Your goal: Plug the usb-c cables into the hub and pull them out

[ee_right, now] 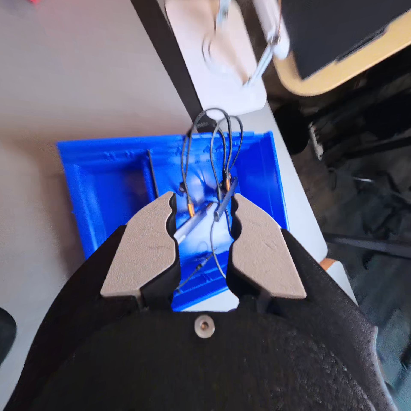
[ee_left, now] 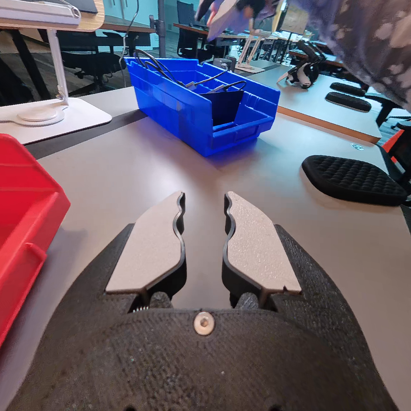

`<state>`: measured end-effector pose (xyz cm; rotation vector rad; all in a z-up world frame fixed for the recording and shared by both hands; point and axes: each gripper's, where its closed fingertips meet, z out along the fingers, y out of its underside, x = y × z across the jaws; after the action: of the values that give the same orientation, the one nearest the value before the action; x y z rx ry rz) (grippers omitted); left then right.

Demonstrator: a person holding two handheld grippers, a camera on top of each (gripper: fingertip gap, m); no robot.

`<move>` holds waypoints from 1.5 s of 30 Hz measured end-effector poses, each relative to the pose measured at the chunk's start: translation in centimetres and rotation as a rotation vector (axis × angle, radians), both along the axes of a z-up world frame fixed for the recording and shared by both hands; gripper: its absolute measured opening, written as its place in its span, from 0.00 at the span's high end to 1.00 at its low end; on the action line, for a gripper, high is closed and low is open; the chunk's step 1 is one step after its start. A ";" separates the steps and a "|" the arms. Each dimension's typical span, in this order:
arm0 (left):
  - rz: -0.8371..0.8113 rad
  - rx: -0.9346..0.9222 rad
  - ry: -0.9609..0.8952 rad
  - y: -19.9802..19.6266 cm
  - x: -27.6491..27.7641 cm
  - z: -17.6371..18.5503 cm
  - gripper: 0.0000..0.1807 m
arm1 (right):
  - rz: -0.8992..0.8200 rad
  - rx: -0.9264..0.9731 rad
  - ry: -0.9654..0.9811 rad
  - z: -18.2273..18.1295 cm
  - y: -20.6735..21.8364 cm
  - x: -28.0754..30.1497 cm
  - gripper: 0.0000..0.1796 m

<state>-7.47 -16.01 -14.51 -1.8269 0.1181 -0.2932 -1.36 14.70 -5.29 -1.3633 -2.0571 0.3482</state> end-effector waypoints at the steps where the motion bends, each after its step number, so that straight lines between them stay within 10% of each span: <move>1: 0.021 -0.003 0.011 0.0 -0.3 0.0 0.81 | 0.019 -0.018 0.048 0.7 -1.3 0.6 0.74; 12: 0.332 -0.232 0.288 -0.9 -9.1 0.4 0.74 | 0.159 0.118 -0.370 -14.2 -9.3 8.2 0.70; 16: 0.410 -0.492 0.466 -1.2 -13.6 -2.2 0.70 | 0.149 0.232 -0.432 -17.1 -8.5 7.2 0.84; 22: 0.344 -0.809 0.595 -1.6 -16.3 -7.8 0.78 | 0.195 0.301 -0.388 -17.1 -9.2 6.7 0.84; 34: -0.023 -0.600 0.853 3.9 -7.2 -7.7 0.82 | 0.393 0.488 -0.269 -16.7 -16.1 10.5 0.83; 40: -0.154 -0.433 0.949 6.2 -3.9 -6.9 0.82 | 0.368 0.172 0.012 -13.1 -24.1 13.0 0.82; 45: -0.052 -0.296 0.835 3.8 -2.3 -4.0 0.73 | -0.010 -0.055 0.408 -6.2 -21.8 17.8 0.84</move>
<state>-9.76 -12.17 -18.49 -2.1389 0.7316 0.4584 16.44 -7.11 -11.49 -1.2157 -1.7133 0.6272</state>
